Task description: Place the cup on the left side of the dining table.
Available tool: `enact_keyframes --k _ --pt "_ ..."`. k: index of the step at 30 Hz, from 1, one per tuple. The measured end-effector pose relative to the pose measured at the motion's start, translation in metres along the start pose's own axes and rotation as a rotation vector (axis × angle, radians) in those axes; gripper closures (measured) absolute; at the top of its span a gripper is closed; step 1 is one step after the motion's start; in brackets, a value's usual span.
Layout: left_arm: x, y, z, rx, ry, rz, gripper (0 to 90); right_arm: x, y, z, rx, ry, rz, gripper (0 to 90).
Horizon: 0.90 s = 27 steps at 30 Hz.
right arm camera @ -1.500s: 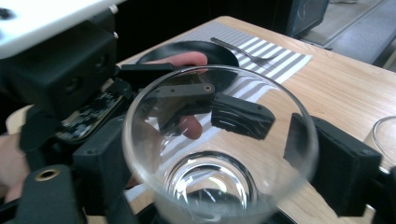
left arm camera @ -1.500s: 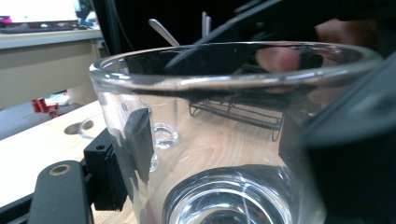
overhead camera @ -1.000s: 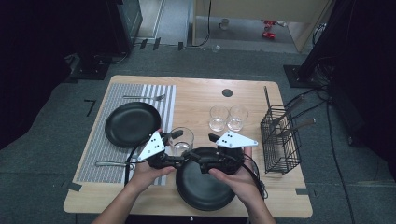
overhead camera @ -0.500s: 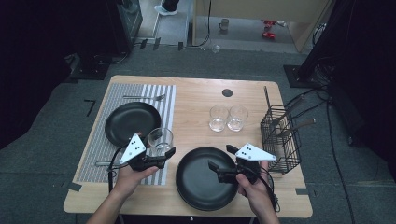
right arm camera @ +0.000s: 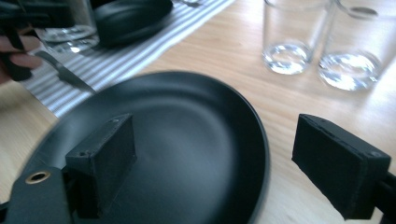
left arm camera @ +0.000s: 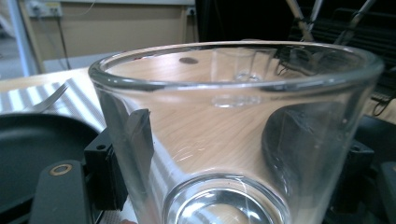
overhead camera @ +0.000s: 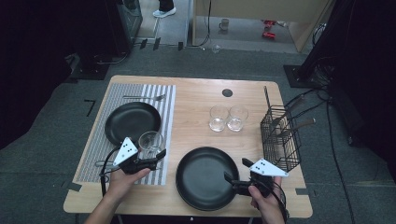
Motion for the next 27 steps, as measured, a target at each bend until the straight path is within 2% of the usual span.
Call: enact_keyframes --k 1,2,4,7,8,9,13,14,18,21,25,27 --pt "0.0 0.0 0.0 0.0 0.0 0.0 20.8 0.0 0.0 0.0 0.0 0.0 0.0 13.2" --pt "0.002 0.002 0.003 0.008 0.013 -0.014 20.8 0.006 -0.005 0.01 -0.009 0.009 0.006 13.2" --pt "0.002 0.005 0.006 0.012 0.044 -0.032 20.8 0.011 -0.008 0.017 -0.011 0.014 0.012 13.2" --pt "0.003 0.007 0.01 0.011 0.083 -0.048 20.8 0.018 -0.015 0.031 -0.006 0.026 0.05 13.7" --pt "0.003 0.007 0.01 0.011 0.083 -0.048 20.8 0.018 -0.015 0.031 -0.006 0.026 0.05 13.7" --pt "0.002 0.008 0.013 0.014 0.099 -0.052 20.8 0.023 -0.019 0.043 -0.024 0.037 0.061 13.6" --pt "0.0 0.007 0.018 0.012 0.123 -0.044 20.7 0.03 -0.024 0.057 -0.052 0.044 0.071 13.8" --pt "-0.002 0.006 0.021 0.01 0.137 -0.043 20.7 0.036 -0.03 0.066 -0.061 0.058 0.083 14.3" --pt "-0.009 0.008 0.027 0.009 0.173 -0.055 20.7 0.04 -0.038 0.077 -0.045 0.094 0.095 15.4" --pt "-0.012 0.009 0.032 0.006 0.198 -0.059 20.6 0.04 -0.04 0.079 -0.051 0.109 0.077 15.6" --pt "-0.015 0.011 0.037 0.004 0.228 -0.073 20.5 0.034 -0.041 0.079 0.013 0.148 0.089 15.5" --pt "-0.016 0.011 0.039 0.003 0.24 -0.075 20.5 0.031 -0.041 0.079 0.02 0.158 0.083 15.2"
Point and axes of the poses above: each handheld gripper's, and its own axes: x roughly backward along the jaws, z roughly out of its underside, y roughly to its left, the point moved 7 cm from there along -x, roughly forward along the jaws, and after that the axes turned 9 degrees about -y, right-handed, at the moved point
